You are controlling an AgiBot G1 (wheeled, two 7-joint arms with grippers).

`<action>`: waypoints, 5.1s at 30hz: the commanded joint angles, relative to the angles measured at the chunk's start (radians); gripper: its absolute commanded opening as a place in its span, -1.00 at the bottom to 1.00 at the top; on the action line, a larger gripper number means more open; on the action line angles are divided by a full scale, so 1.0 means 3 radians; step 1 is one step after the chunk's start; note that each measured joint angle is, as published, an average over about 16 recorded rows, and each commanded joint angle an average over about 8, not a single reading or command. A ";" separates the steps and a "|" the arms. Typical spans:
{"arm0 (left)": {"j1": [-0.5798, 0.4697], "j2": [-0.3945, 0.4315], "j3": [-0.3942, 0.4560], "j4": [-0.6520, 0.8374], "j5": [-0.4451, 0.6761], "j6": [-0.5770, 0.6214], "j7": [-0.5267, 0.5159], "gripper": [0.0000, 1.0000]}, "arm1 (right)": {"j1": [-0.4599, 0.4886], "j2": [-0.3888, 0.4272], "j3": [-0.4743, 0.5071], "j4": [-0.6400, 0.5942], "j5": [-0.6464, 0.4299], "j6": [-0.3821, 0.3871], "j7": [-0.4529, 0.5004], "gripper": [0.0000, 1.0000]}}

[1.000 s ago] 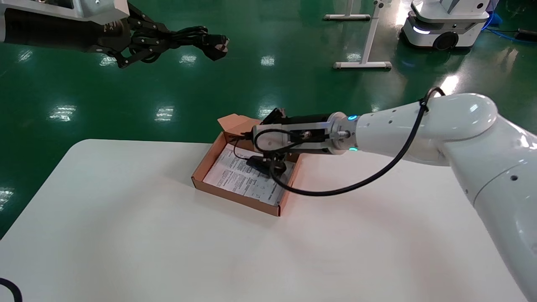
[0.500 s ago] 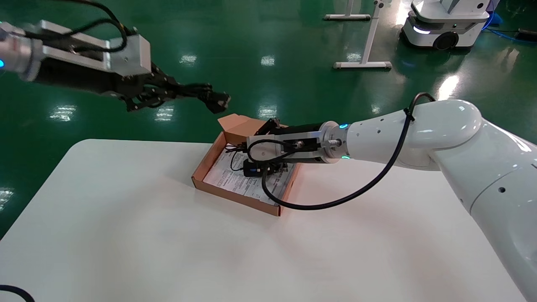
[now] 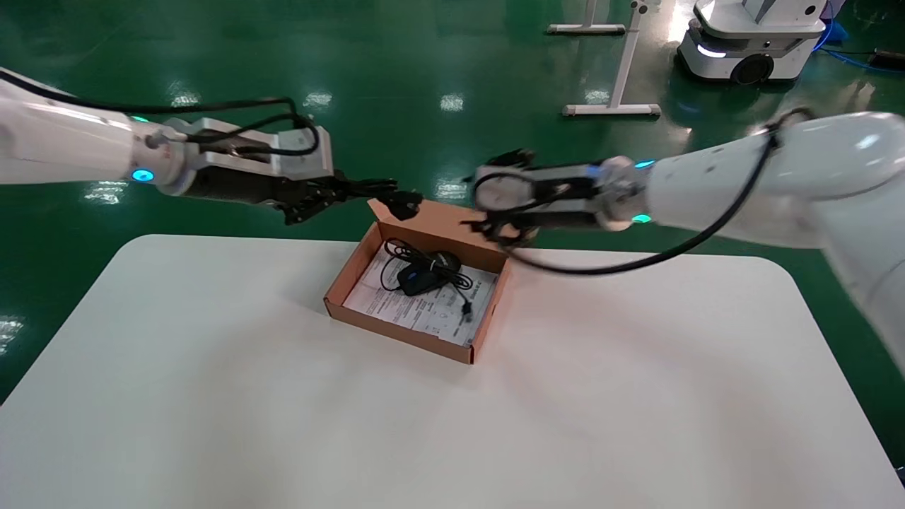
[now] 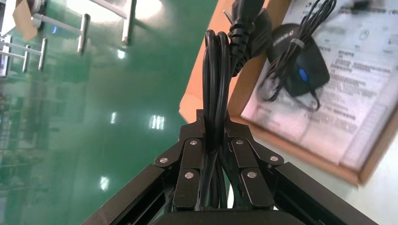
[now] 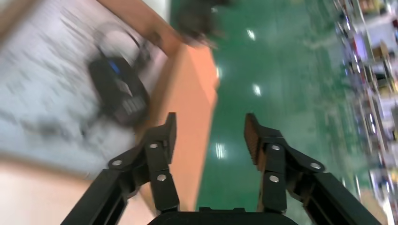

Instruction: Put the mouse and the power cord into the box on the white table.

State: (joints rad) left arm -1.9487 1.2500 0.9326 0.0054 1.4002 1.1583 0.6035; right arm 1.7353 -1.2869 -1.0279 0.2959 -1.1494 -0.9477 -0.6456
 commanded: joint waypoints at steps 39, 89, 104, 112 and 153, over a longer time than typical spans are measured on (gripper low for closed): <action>0.0859 0.0024 -0.0207 -0.0790 -0.0222 -0.0105 -0.0307 1.00 | -0.0042 0.0662 0.0436 -0.0375 0.0404 -0.1072 -0.0121 1.00; 0.2804 -0.2014 -0.2071 -0.4111 -0.2125 0.1059 -0.2513 1.00 | -0.2074 0.2158 0.2372 0.3077 0.1337 -0.1782 0.2605 1.00; 0.2961 -0.2176 -0.2221 -0.4387 -0.2284 0.1151 -0.2665 1.00 | -0.2257 0.2289 0.2544 0.3379 0.1430 -0.1849 0.2816 1.00; 0.2939 -0.2154 -0.2200 -0.4344 -0.2259 0.1137 -0.2651 1.00 | -0.2227 0.2270 0.2517 0.3331 0.1412 -0.1836 0.2794 1.00; 0.2915 -0.2130 -0.2177 -0.4300 -0.2233 0.1123 -0.2637 1.00 | -0.2199 0.2249 0.2489 0.3284 0.1393 -0.1823 0.2768 1.00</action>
State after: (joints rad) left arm -1.0740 0.6108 0.2794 -1.2846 0.7304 1.4953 -0.1876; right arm 1.0757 -0.6123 -0.2812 1.2812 -0.7314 -1.4945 0.1849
